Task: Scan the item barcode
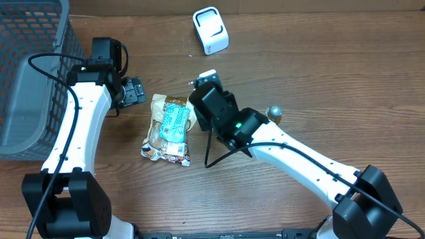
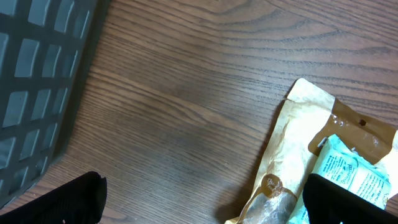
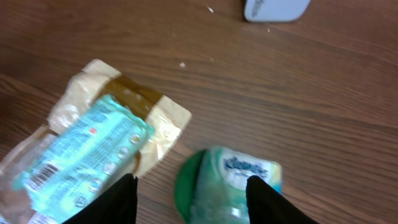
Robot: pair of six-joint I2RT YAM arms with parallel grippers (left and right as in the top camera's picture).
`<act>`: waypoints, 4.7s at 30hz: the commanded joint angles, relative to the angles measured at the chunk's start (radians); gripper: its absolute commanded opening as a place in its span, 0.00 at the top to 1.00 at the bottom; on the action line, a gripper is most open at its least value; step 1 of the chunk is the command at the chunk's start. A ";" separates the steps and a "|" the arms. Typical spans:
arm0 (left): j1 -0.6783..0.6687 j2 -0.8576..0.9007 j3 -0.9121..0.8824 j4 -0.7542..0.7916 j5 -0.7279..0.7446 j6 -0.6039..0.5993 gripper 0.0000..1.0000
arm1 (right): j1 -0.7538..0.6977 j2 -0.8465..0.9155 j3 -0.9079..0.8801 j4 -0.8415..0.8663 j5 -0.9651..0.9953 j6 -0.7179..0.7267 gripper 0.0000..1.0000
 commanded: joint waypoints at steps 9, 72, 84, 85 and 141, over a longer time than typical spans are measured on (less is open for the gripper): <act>-0.001 -0.004 0.014 0.002 -0.003 0.019 0.00 | -0.038 -0.023 0.027 -0.047 -0.023 0.014 0.45; -0.001 -0.004 0.014 0.002 -0.003 0.019 0.00 | -0.115 0.006 0.026 -0.122 -0.097 0.058 0.05; -0.001 -0.004 0.014 0.002 -0.003 0.019 0.00 | -0.115 0.007 0.025 -0.137 -0.090 0.058 0.14; -0.001 -0.004 0.014 0.002 -0.003 0.019 0.00 | -0.115 0.007 0.025 -0.137 -0.090 0.058 0.14; -0.001 -0.004 0.014 0.002 -0.003 0.019 0.00 | -0.114 0.007 -0.002 -0.074 -0.080 0.059 0.28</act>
